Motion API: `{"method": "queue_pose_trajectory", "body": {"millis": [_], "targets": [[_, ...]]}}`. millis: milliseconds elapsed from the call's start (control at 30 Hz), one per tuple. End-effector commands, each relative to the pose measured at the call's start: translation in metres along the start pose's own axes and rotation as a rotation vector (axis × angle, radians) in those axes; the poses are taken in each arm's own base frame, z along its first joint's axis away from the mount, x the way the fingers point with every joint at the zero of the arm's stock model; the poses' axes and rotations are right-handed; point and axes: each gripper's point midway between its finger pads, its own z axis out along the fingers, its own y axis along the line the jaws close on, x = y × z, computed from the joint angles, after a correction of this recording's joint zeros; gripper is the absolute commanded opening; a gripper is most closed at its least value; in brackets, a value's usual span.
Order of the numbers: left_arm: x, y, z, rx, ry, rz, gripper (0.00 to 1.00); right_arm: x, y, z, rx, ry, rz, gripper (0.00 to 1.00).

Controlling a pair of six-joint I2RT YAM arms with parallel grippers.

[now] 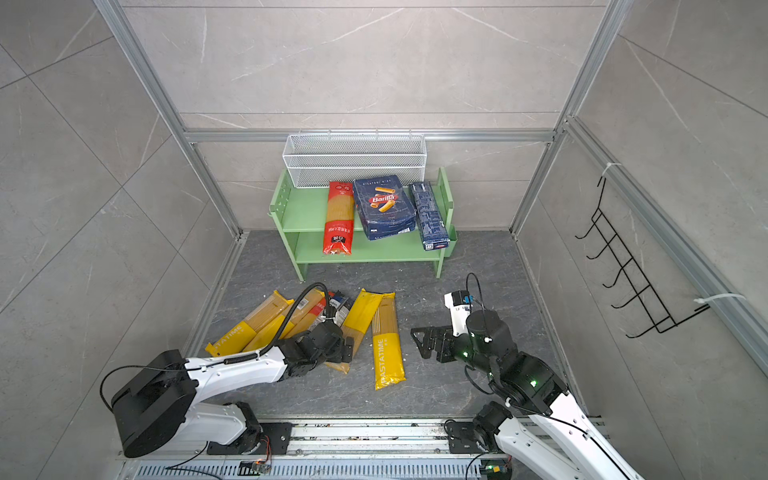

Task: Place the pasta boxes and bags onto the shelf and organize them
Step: 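Lower the left gripper over the remaining spaghetti bags on the floor, then grasp a yellow spaghetti bag with the left gripper while the right approaches PASTATIME bag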

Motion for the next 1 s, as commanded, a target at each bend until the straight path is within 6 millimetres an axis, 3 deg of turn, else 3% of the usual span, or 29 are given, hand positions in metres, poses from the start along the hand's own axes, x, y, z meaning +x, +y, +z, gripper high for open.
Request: {"method": "queue_pose_trajectory", "body": {"millis": [0, 167, 600, 700, 967], "targets": [[-0.01, -0.018, 0.009, 0.092, -0.017, 0.005, 1.0, 0.004, -0.001, -0.004, -0.002, 0.008, 0.011, 1.0], [0.0, -0.028, 0.021, 0.138, 0.02, -0.01, 1.0, 0.005, -0.002, -0.002, 0.005, 0.011, 0.009, 1.0], [0.037, -0.024, 0.056, 0.084, 0.121, 0.029, 1.0, 0.01, -0.005, 0.009, 0.015, 0.038, 0.02, 1.0], [0.048, -0.022, 0.061, 0.069, 0.146, 0.039, 1.0, 0.025, -0.013, 0.016, 0.029, 0.074, 0.04, 1.0], [0.077, -0.01, 0.067, 0.035, 0.196, 0.025, 0.94, 0.092, -0.045, 0.054, 0.137, 0.208, 0.04, 1.0]]}}
